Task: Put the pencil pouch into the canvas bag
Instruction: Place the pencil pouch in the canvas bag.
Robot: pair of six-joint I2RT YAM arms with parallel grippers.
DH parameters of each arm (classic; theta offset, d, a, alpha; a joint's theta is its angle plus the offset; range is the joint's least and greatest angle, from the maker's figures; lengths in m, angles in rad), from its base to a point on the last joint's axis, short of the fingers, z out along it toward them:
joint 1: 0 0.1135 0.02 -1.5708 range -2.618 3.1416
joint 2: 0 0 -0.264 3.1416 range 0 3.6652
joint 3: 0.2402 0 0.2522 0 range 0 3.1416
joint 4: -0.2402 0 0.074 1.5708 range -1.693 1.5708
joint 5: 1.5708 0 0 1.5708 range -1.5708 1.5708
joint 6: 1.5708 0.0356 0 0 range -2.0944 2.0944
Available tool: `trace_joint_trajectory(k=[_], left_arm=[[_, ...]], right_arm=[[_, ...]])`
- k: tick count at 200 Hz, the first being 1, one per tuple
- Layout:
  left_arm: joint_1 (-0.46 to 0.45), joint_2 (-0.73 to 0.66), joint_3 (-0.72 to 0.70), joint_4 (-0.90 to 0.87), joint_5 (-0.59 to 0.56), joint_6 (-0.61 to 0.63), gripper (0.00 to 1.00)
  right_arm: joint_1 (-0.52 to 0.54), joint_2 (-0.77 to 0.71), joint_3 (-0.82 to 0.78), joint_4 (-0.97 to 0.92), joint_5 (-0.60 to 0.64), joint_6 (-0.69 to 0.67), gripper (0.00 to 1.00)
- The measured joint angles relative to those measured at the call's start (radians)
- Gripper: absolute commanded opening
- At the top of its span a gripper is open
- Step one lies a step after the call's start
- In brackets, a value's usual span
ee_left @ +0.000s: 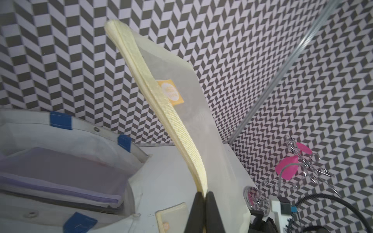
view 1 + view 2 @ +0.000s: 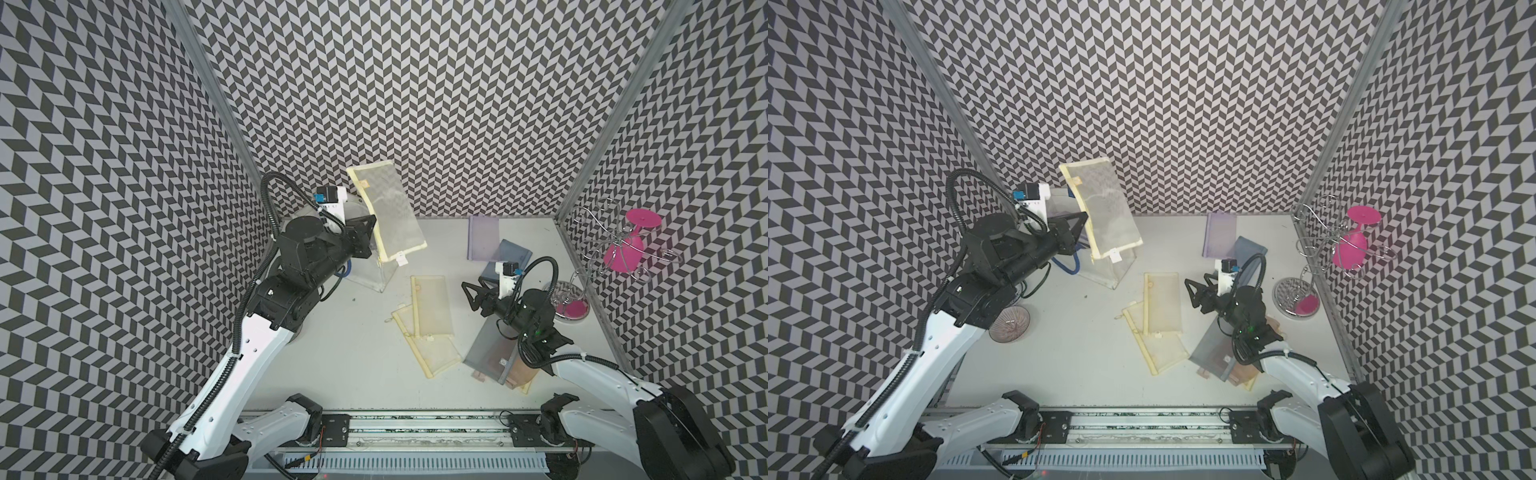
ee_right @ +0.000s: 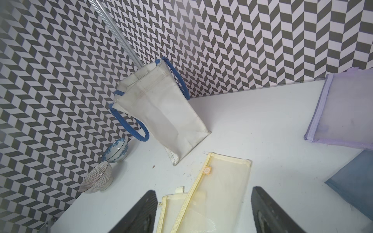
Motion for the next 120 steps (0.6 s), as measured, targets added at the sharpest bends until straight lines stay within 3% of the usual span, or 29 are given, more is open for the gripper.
trace_joint_trajectory(k=[57, 120], left_arm=[[0.349, 0.111, -0.014, 0.073, 0.08, -0.106, 0.0], [0.374, 0.285, -0.068, 0.164, -0.012, -0.226, 0.0]], right_arm=[[0.0, -0.003, 0.0, 0.004, -0.005, -0.004, 0.74], [0.0, -0.004, 0.0, 0.005, -0.008, -0.008, 0.74]])
